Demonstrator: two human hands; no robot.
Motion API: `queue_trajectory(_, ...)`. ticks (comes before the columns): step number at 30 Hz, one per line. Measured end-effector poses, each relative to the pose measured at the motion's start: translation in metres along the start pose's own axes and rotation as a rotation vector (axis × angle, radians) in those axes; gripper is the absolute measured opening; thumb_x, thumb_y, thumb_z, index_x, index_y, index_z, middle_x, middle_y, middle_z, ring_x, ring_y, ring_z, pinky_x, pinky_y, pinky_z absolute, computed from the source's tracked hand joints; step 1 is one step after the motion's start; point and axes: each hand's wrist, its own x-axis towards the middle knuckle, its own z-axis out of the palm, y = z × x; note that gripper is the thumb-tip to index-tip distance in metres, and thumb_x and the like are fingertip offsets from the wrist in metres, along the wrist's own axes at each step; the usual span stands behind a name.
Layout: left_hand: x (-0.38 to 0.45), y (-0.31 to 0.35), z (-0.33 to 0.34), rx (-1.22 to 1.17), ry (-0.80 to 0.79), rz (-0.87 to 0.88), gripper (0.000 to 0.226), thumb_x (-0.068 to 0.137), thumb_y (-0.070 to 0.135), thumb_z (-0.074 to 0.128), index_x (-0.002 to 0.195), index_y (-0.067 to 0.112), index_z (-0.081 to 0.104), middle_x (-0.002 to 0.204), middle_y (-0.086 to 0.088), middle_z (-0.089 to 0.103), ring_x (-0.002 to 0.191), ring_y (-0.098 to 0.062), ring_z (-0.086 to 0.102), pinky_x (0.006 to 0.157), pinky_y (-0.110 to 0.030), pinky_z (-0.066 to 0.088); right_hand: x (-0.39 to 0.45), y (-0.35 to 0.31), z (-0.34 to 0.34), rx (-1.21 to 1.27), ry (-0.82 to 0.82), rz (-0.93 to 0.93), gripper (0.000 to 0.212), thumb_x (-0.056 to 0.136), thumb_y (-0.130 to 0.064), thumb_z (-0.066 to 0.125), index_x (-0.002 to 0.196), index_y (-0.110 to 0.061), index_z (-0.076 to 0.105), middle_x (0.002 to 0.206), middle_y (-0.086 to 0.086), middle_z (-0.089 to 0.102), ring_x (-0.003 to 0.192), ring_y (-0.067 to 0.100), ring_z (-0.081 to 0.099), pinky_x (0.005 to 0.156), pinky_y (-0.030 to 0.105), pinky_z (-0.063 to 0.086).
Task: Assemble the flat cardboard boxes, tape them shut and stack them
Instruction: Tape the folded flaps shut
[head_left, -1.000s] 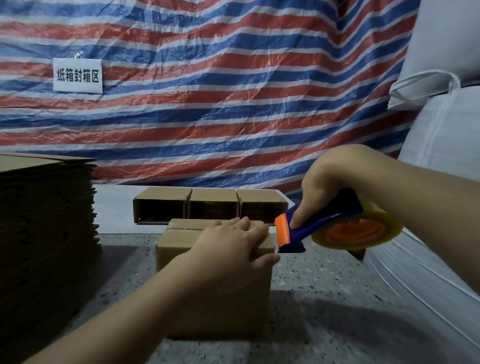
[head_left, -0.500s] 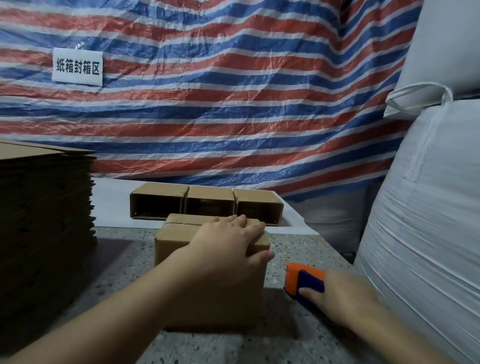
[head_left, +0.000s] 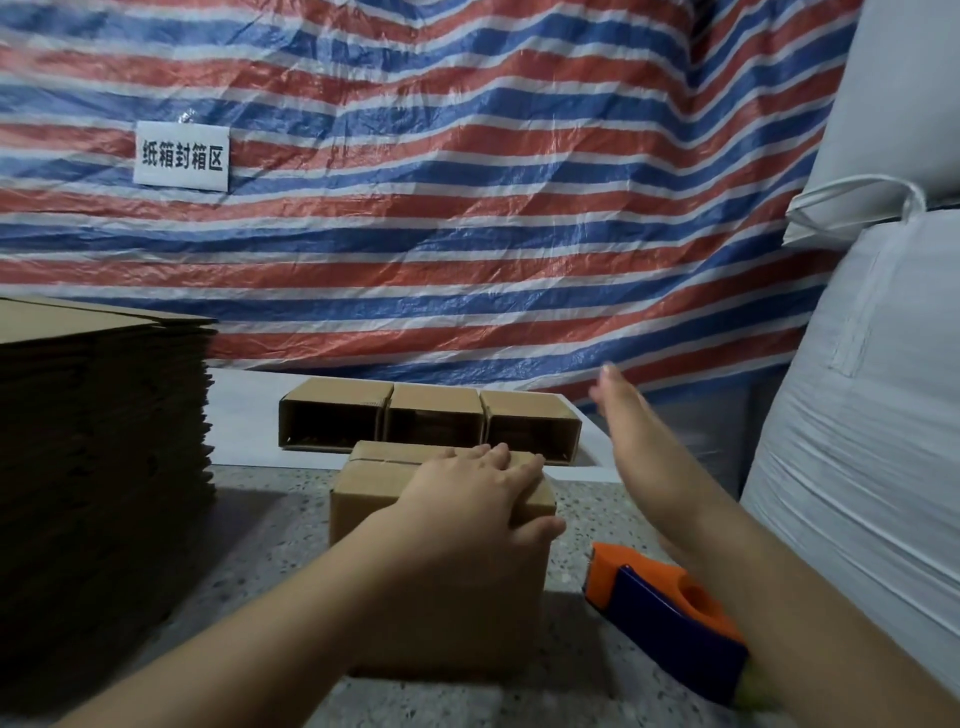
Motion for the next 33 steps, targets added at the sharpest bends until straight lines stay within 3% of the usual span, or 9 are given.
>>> queue_trajectory(3,0.0,0.0,0.0,0.014,0.006,0.005,0.074,0.093,0.073,0.026,0.155,0.033,0.017,0.162,-0.003,0.025,0.149,-0.023,0.021,0.119,-0.047,0.025,0.015,-0.02,0.027,0.142,-0.133,0.08,0.075,0.094,-0.078,0.02,0.156,-0.037,0.026,0.162,-0.008,0.029,0.147,0.017,0.028,0.106,0.04,0.027)
queue_trajectory(9,-0.002,0.003,-0.003,0.024,0.023,0.017,0.072,0.095,0.068,0.028,0.154,0.027,0.024,0.16,-0.003,0.029,0.148,-0.024,0.024,0.119,-0.046,0.026,0.025,-0.007,0.052,0.193,-0.21,0.325,0.074,0.096,-0.076,0.025,0.155,-0.031,0.031,0.159,0.003,0.036,0.147,0.026,0.033,0.116,0.048,0.028)
queue_trajectory(13,-0.001,0.003,0.0,0.023,0.026,0.003,0.076,0.095,0.07,0.028,0.156,0.024,0.02,0.161,-0.005,0.027,0.148,-0.024,0.023,0.12,-0.046,0.024,0.03,-0.001,0.041,0.265,-0.237,0.347,0.039,0.1,-0.067,0.033,0.096,-0.036,0.056,0.093,-0.012,0.066,0.084,0.001,0.065,0.068,0.021,0.052)
queue_trajectory(16,0.001,0.002,0.002,0.016,0.035,0.007,0.079,0.094,0.071,0.029,0.156,0.023,0.019,0.161,-0.006,0.026,0.149,-0.024,0.023,0.12,-0.045,0.022,0.033,0.011,0.037,0.361,-0.253,0.341,0.042,0.103,-0.06,0.031,0.109,-0.028,0.059,0.094,-0.013,0.075,0.082,-0.01,0.069,0.062,0.011,0.05)
queue_trajectory(19,0.002,0.0,0.003,0.022,0.046,0.011,0.084,0.091,0.071,0.039,0.156,0.021,0.017,0.161,-0.007,0.026,0.148,-0.025,0.023,0.12,-0.045,0.023,0.026,0.025,0.037,0.489,-0.247,0.386,0.043,0.106,-0.053,0.031,0.093,-0.024,0.061,0.073,-0.012,0.076,0.067,-0.001,0.072,0.052,0.019,0.055)
queue_trajectory(23,0.0,0.002,-0.001,0.009,0.069,-0.002,0.089,0.088,0.067,0.052,0.154,0.018,0.021,0.158,-0.005,0.033,0.146,-0.023,0.028,0.119,-0.041,0.023,0.019,0.047,0.043,0.585,-0.178,0.469,0.065,0.104,-0.06,0.027,0.12,-0.014,0.07,0.116,0.014,0.074,0.11,0.027,0.071,0.091,0.041,0.055)
queue_trajectory(28,-0.003,0.002,-0.018,-0.186,-0.077,-0.043,0.089,0.089,0.064,0.051,0.156,0.02,0.013,0.161,-0.004,0.026,0.147,-0.022,0.026,0.117,-0.039,0.025,0.025,0.037,0.044,0.409,-0.108,0.502,0.078,0.098,-0.072,0.022,0.149,-0.019,0.047,0.148,0.011,0.054,0.14,0.029,0.045,0.119,0.048,0.031)
queue_trajectory(30,0.001,-0.003,-0.027,-0.533,-0.079,-0.093,0.073,0.092,0.05,0.054,0.152,0.021,0.026,0.14,0.001,0.05,0.12,-0.015,0.053,0.096,-0.028,0.044,0.032,0.026,0.042,0.378,-0.032,0.456,0.07,0.102,-0.066,0.028,0.151,-0.018,0.041,0.153,0.011,0.047,0.14,0.026,0.045,0.111,0.041,0.04)
queue_trajectory(33,0.008,-0.014,-0.037,-0.875,0.073,-0.261,0.047,0.094,0.035,0.055,0.139,0.023,0.046,0.103,0.011,0.056,0.086,-0.001,0.056,0.069,-0.02,0.046,0.035,0.021,0.047,0.427,-0.105,0.573,0.051,0.105,-0.055,0.037,0.121,-0.014,0.064,0.1,0.014,0.078,0.09,0.025,0.077,0.069,0.033,0.059)
